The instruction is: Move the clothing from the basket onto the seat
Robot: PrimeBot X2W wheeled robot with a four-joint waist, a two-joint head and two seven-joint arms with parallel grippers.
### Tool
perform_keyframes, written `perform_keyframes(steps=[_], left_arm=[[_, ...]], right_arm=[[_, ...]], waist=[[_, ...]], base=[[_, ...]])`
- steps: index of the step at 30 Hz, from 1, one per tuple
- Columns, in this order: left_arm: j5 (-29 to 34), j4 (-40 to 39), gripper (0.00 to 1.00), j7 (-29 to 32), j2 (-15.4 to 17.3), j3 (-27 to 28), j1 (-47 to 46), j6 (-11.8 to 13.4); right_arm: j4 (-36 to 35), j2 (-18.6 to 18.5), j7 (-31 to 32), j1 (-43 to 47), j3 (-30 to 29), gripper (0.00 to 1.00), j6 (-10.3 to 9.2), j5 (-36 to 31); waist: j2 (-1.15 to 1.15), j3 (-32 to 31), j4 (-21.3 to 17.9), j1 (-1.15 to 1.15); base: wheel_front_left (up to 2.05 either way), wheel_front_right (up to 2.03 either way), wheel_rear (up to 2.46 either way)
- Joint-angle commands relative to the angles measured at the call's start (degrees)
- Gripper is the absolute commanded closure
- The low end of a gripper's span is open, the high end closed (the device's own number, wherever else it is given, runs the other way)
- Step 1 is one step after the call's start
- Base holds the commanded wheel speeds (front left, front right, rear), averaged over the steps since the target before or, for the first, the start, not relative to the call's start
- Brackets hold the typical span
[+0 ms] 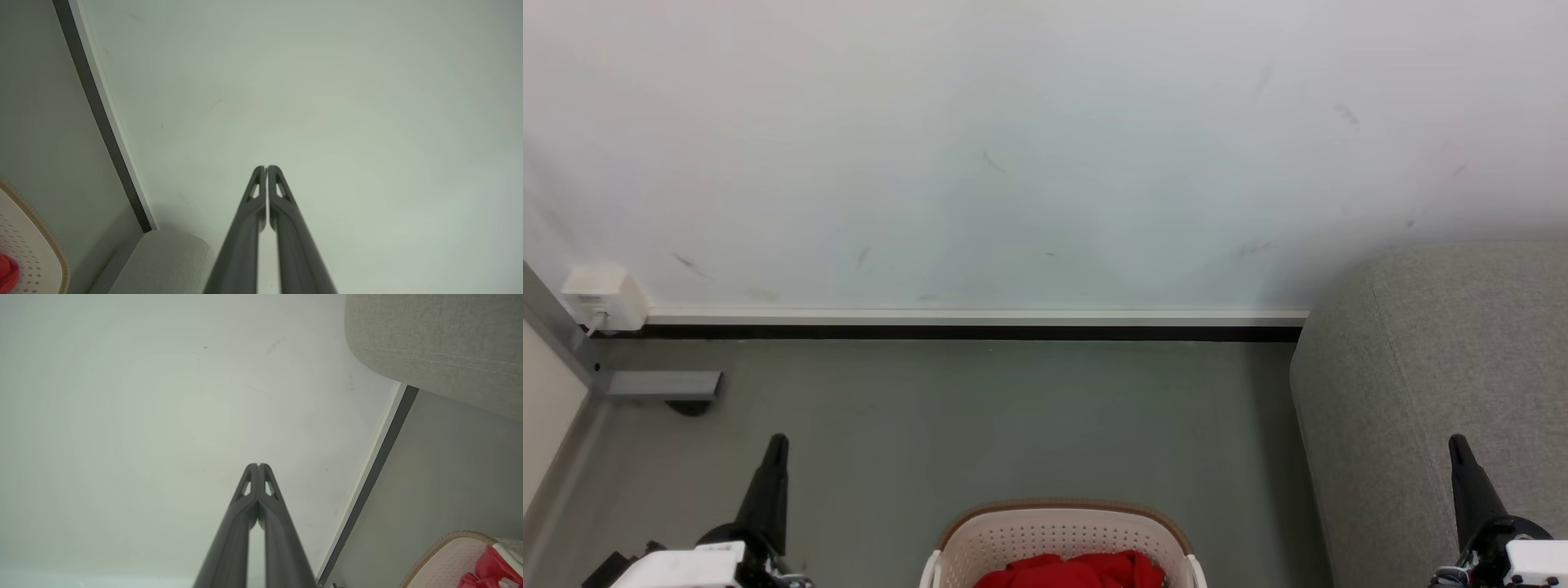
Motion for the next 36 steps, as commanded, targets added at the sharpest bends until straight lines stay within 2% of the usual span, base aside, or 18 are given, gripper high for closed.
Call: perform_keyframes(steps=[1, 36], left_arm=[[-0.8, -0.2, 1.0, 0.2, 0.4, 0.1, -0.4, -0.4], [-0.8, -0.2, 1.0, 0.2, 0.4, 0.1, -0.4, -0.4]], right_arm=[[-0.3, -0.4, 0.1, -0.8, -0.2, 1.0, -0.14, 0.1], [-0.3, -0.4, 0.1, -0.8, -0.2, 1.0, -0.14, 0.1]], waist=[[0.0, 0.0, 0.0, 0.0], [0.0, 0.0, 0.0, 0.0]], base=[[0.0, 0.0, 0.0], [0.0, 0.0, 0.0]])
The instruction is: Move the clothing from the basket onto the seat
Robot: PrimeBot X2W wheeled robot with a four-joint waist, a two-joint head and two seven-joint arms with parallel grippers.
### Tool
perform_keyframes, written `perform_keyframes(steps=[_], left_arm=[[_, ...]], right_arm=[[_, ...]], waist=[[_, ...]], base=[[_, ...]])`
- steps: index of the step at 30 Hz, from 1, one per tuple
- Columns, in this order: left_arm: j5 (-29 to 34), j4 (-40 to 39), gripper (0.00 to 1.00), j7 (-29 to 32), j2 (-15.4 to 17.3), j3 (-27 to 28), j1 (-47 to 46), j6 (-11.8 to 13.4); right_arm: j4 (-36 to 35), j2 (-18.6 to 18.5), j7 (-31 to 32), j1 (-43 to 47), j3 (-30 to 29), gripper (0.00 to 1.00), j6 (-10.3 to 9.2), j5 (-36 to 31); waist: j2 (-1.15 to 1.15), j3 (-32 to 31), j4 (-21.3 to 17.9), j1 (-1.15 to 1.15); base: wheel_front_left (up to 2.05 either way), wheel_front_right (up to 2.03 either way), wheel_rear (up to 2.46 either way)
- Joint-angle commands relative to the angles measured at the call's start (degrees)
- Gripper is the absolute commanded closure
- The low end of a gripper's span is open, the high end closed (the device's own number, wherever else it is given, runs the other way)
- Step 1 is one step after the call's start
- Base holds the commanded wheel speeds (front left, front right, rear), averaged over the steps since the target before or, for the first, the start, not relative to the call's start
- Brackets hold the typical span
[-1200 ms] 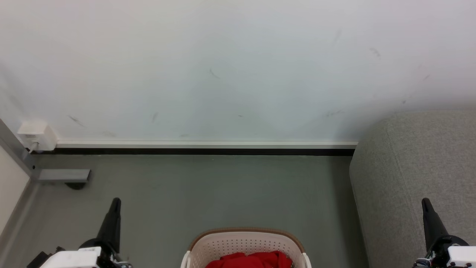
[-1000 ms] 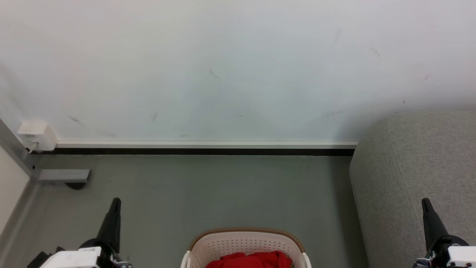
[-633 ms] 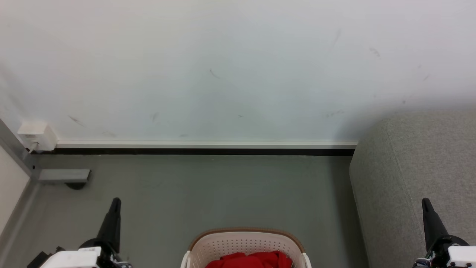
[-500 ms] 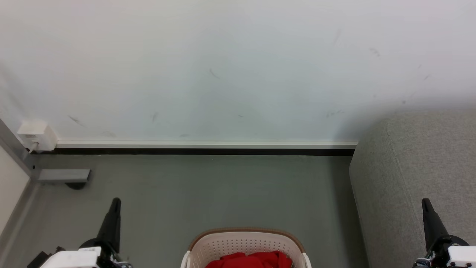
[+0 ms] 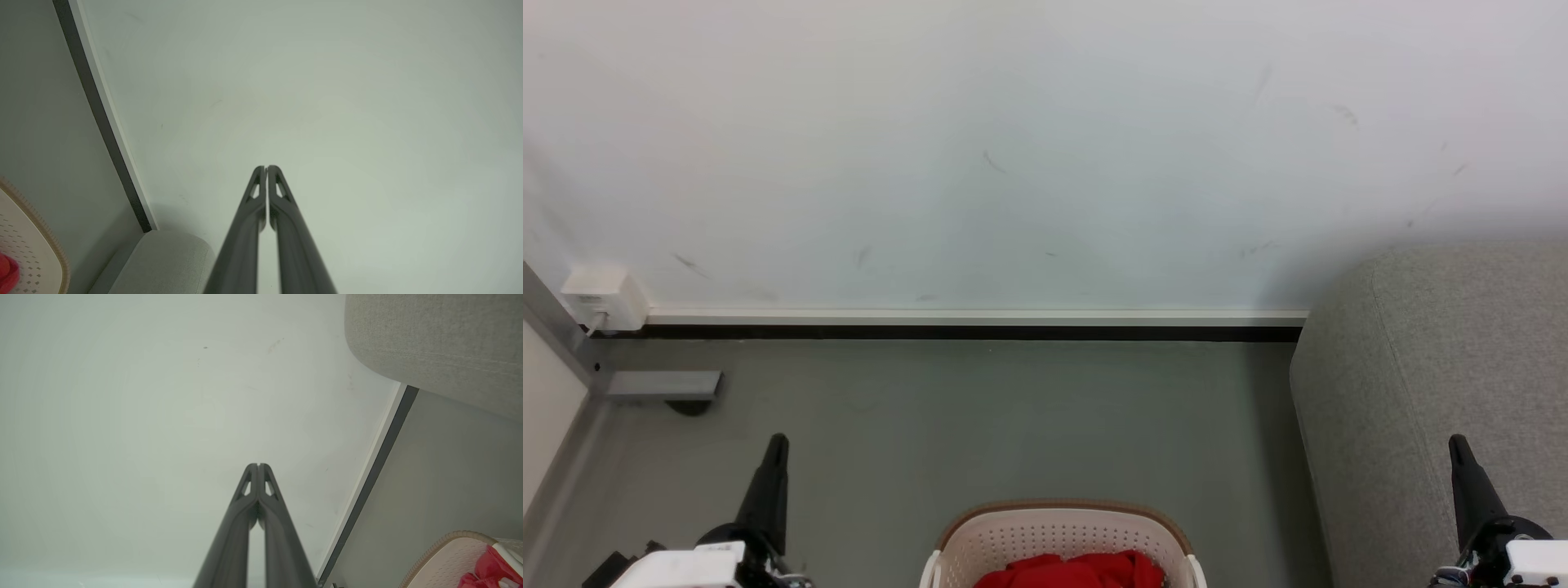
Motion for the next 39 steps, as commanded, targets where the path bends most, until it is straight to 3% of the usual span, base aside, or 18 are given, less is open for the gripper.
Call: perform_keyframes(steps=[1, 19, 20, 31, 39], left_arm=[[-0.8, -0.2, 1.0, 0.2, 0.4, 0.1, -0.4, -0.4], [-0.8, -0.2, 1.0, 0.2, 0.4, 0.1, -0.4, -0.4], [0.0, 0.0, 0.0, 0.0, 0.0, 0.0, 0.0, 0.0], [1.3, 1.1, 0.0, -2.9, -0.1, -2.2, 0.4, 0.2], [4.2, 1.1, 0.0, -5.0, -0.1, -3.3, 0.3, 1.1]], right_arm=[[-0.3, -0.4, 0.1, -0.8, -0.2, 1.0, -0.13, 0.1], [-0.3, -0.4, 0.1, -0.8, -0.2, 1.0, -0.13, 0.1], [0.0, 0.0, 0.0, 0.0, 0.0, 0.0, 0.0, 0.0], [-0.1, 0.2, -2.9, 1.7, 1.6, 0.0, -0.01, -2.7], [-1.2, 0.1, -5.0, 2.6, 2.0, 0.0, -0.02, -8.3]], waist=[[0.0, 0.0, 0.0, 0.0], [0.0, 0.0, 0.0, 0.0], [0.0, 0.0, 0.0, 0.0], [0.0, 0.0, 0.1, 0.0], [0.0, -0.1, 0.2, 0.0]], base=[[0.0, 0.0, 0.0], [0.0, 0.0, 0.0], [0.0, 0.0, 0.0], [0.0, 0.0, 0.0], [0.0, 0.0, 0.0]])
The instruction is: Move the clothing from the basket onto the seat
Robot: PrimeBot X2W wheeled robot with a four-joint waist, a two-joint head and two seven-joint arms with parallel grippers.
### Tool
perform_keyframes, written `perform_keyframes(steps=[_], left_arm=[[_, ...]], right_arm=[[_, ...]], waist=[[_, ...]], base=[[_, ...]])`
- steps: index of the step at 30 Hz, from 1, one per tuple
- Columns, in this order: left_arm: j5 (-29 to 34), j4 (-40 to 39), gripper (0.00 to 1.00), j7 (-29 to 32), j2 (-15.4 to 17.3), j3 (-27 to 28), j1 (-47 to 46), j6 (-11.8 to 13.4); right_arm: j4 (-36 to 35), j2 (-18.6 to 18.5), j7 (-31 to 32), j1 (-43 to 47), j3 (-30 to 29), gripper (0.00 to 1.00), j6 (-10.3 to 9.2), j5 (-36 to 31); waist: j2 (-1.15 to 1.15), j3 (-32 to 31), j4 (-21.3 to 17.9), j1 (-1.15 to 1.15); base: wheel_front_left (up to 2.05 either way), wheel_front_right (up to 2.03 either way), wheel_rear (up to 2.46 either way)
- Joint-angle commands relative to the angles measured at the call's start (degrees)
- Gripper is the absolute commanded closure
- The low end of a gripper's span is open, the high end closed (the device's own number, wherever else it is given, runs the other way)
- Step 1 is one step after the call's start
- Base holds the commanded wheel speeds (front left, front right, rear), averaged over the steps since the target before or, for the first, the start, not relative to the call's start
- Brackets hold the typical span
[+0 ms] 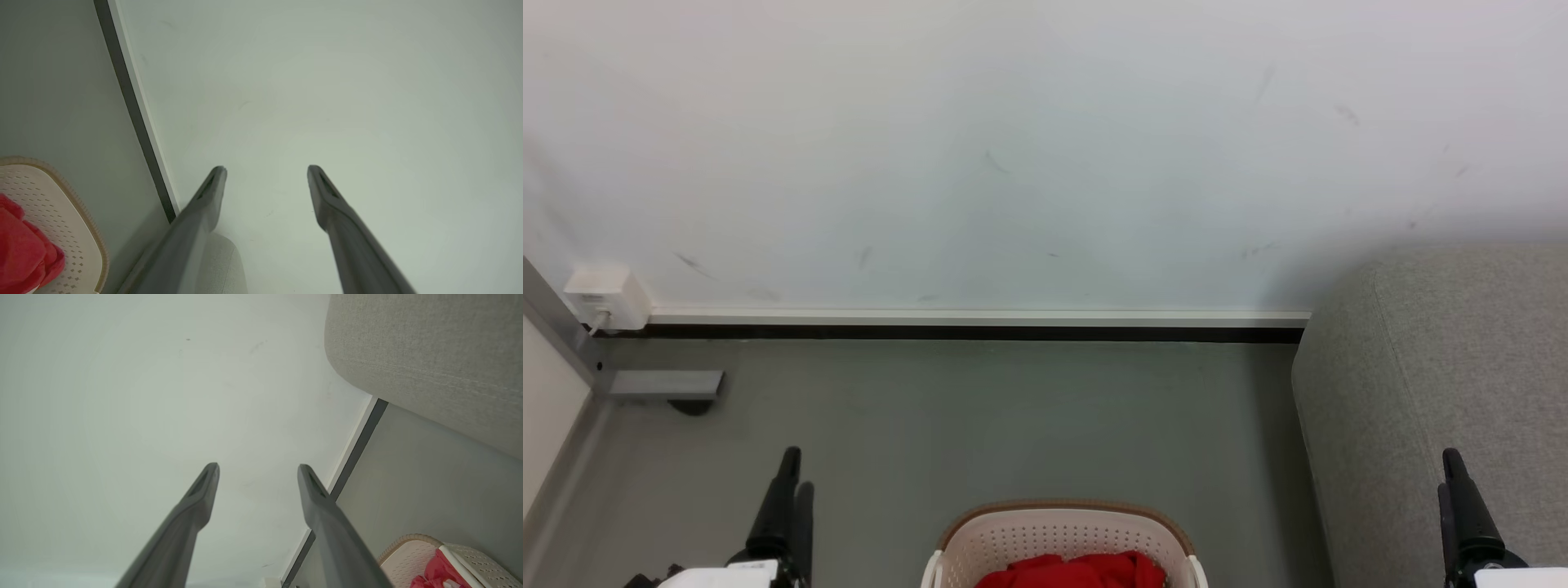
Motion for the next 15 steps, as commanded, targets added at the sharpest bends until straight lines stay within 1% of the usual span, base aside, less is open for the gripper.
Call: perform_keyframes(steps=[1, 15], left_arm=[[1.7, -1.0, 0.0, -0.6, 0.3, -0.2, -1.2, 0.4], [14.0, -3.6, 0.0, -3.8, 0.4, -4.5, -0.9, 3.7]], right_arm=[[-1.5, -0.6, -0.5, -0.3, 0.0, 0.0, -0.02, -1.8], [-4.9, -1.0, -3.8, 1.0, 1.6, 0.0, -0.03, -18.2]], waist=[[0.0, 0.0, 0.0, -0.01], [0.0, -0.1, 0.3, -0.01]], base=[[0.0, 0.0, 0.0], [0.0, 0.0, 0.0]])
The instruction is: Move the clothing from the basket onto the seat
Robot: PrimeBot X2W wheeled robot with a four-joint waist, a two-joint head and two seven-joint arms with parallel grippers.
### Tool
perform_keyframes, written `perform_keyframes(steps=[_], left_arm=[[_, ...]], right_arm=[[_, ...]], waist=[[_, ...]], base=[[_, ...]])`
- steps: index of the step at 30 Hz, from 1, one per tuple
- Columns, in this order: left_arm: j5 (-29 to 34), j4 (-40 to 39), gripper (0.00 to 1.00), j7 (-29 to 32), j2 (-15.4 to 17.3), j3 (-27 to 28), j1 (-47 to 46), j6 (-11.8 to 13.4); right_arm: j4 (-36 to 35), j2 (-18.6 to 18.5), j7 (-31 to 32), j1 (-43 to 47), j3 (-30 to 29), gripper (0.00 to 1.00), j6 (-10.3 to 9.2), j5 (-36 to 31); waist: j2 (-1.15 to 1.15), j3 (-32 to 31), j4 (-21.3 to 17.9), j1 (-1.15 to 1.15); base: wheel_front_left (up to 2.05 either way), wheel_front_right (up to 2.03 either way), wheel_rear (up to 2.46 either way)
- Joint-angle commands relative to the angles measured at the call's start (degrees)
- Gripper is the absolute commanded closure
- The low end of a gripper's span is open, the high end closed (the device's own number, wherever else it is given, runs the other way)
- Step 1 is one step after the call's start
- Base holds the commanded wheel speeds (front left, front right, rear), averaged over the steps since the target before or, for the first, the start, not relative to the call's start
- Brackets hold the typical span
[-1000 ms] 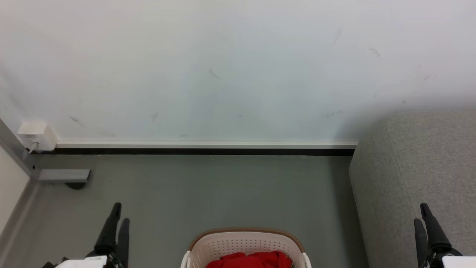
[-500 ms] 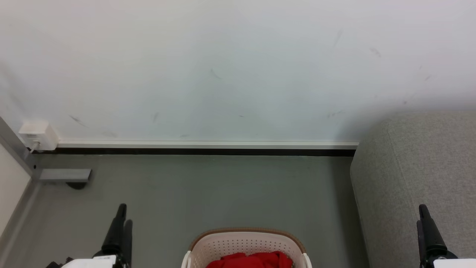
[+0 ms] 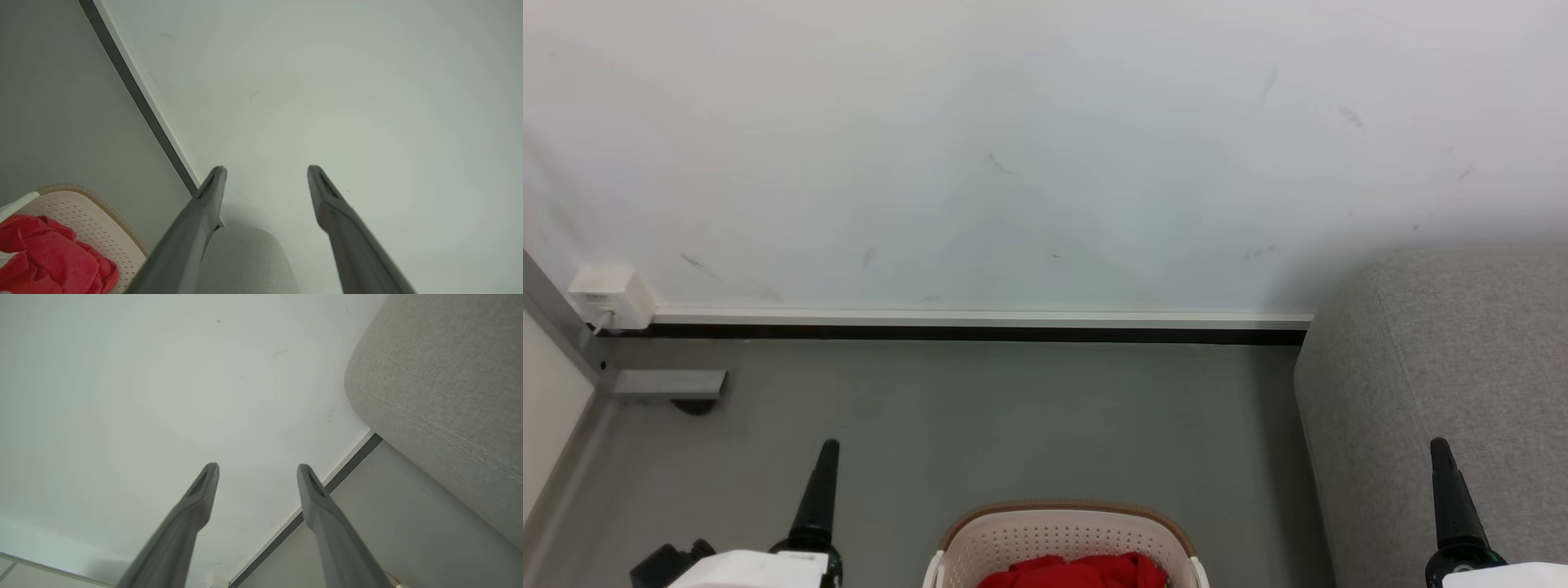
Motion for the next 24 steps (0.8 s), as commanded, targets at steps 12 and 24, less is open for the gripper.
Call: perform_keyframes(steps=[12, 24], left_arm=[[11.5, -1.4, 0.0, -2.7, 0.4, -2.7, -1.1, 3.7], [23.6, -1.8, 0.0, -5.0, 0.4, -5.0, -1.1, 5.9]], right_arm=[[-3.3, -1.3, -2.8, 0.6, 1.1, 0.0, -0.04, -16.0], [-4.0, -1.5, -4.9, 1.1, 2.6, 0.0, -0.05, -27.4]], waist=[[0.0, -0.2, 0.1, -0.01], [0.0, -0.2, 0.0, -0.01]], base=[[0.0, 0.0, 0.0], [0.0, 0.0, 0.0]])
